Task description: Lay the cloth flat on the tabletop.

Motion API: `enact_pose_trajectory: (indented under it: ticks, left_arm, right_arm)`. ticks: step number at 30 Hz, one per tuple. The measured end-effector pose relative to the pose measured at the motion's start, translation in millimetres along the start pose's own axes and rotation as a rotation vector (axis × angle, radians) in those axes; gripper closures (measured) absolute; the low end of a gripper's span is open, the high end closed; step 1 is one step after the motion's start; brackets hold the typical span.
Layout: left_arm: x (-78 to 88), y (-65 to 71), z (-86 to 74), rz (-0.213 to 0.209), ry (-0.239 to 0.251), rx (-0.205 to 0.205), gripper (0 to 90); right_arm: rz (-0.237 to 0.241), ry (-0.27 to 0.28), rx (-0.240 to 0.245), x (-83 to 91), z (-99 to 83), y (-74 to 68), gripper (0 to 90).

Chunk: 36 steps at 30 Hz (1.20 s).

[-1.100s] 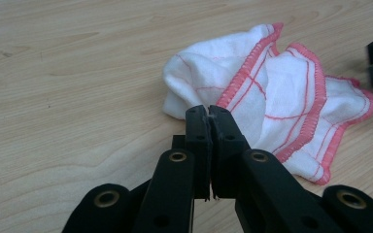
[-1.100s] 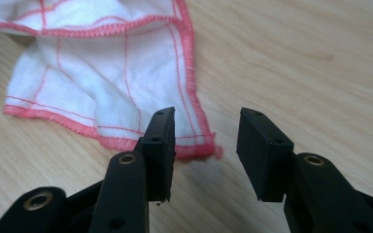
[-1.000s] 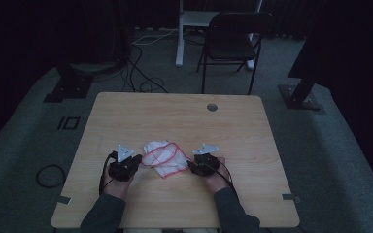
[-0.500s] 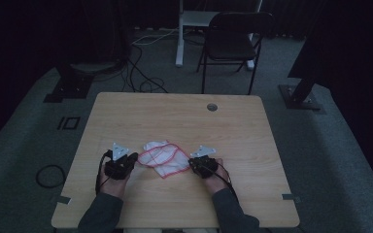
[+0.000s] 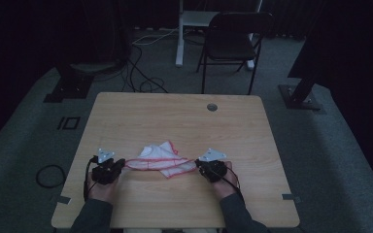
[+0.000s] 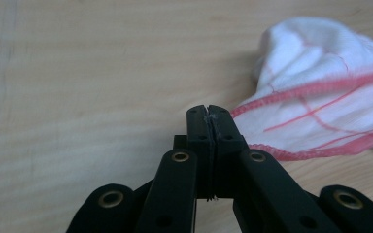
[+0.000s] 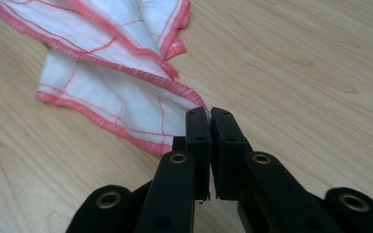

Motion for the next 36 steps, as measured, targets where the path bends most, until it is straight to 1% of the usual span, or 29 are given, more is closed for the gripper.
enact_pose_trajectory:
  ticks: [1,3,4,5,6,7,9,13,15,17,18,20,23,24,25,26,28,32,34,36]
  left_arm:
    - [-1.8,-1.3,-2.5,-0.005,-0.008,0.010,89.3]
    - [-2.1,-0.2,-4.3,-0.010,-0.008,0.001,87.6]
    - [2.1,2.7,-1.2,-0.024,0.019,-0.019,77.0]
    - [2.1,2.7,-1.2,-0.024,0.019,-0.019,74.2]
    - [4.9,5.2,1.5,-0.031,0.031,-0.028,74.2]
    - [9.2,9.1,6.0,-0.036,0.049,-0.055,72.0]
    - [12.8,15.5,11.3,-0.046,0.065,-0.083,68.9]
    - [13.5,33.8,22.6,-0.071,0.077,-0.144,65.4]
    - [10.0,44.3,27.5,-0.085,0.077,-0.181,62.2]
    - [3.9,57.2,31.7,-0.096,0.078,-0.230,56.9]
    - [1.9,61.0,32.9,-0.102,0.076,-0.245,55.0]
    - [-3.3,70.1,35.9,-0.123,0.071,-0.261,53.3]
    - [-10.5,81.3,39.2,-0.140,0.064,-0.284,50.6]
    - [-10.5,81.3,39.2,-0.140,0.064,-0.284,49.1]
    - [-14.5,89.2,40.5,-0.158,0.070,-0.308,43.2]
    - [-16.2,92.8,41.0,-0.156,0.074,-0.326,43.2]
    - [-19.2,100.8,41.4,-0.173,0.079,-0.353,40.5]
    - [-26.1,116.9,41.7,-0.179,0.084,-0.410,38.3]
    - [-31.1,124.5,41.2,-0.180,0.077,-0.435,38.3]
    - [-38.0,128.6,40.0,-0.159,0.057,-0.470,38.3]
  right_arm:
    - [0.010,0.004,-0.001,0.6,-1.0,-1.3,87.6]
    - [0.012,0.005,0.000,0.7,-1.2,-2.6,87.6]
    - [0.011,0.010,0.012,1.5,-1.6,-5.2,87.5]
    - [0.011,0.010,0.012,1.5,-1.6,-5.2,87.5]
    - [0.013,0.013,0.017,1.9,-1.8,-6.0,87.5]
    - [0.016,0.013,0.017,2.3,-2.1,-6.8,87.4]
    - [0.019,0.021,0.019,3.0,-2.4,-7.2,87.4]
    - [0.022,0.023,0.016,3.2,-3.0,-7.9,87.3]
    - [0.023,0.024,0.017,2.8,-3.4,-7.9,87.3]
    - [0.026,0.021,0.013,2.1,-4.1,-8.1,87.0]
    - [0.027,0.015,0.011,1.3,-4.8,-8.0,86.9]
    - [0.027,0.012,0.006,0.9,-5.4,-7.8,86.9]
    - [0.029,0.015,0.008,1.4,-5.1,-8.2,86.8]
    - [0.029,0.015,0.008,1.4,-5.1,-8.2,86.8]
    - [0.033,0.015,0.005,1.9,-4.9,-8.1,86.7]
    - [0.033,0.015,0.005,1.9,-4.9,-8.1,86.7]
    - [0.033,0.013,0.005,1.5,-5.1,-8.1,86.6]
    - [0.033,0.016,0.003,1.6,-4.7,-8.6,86.6]
    - [0.033,0.017,0.001,1.9,-4.6,-8.6,86.7]
    - [0.033,0.018,0.002,2.3,-4.4,-8.4,86.6]
Point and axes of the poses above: each handheld gripper's, and its own axes: x roughly backward along the jaws, z roughly out of its top, y roughly to its right, the point moved 6 cm from there along -x, roughly forward along the jaws, and after that the axes turned 3 degrees about -y, right-handed, at the moved point
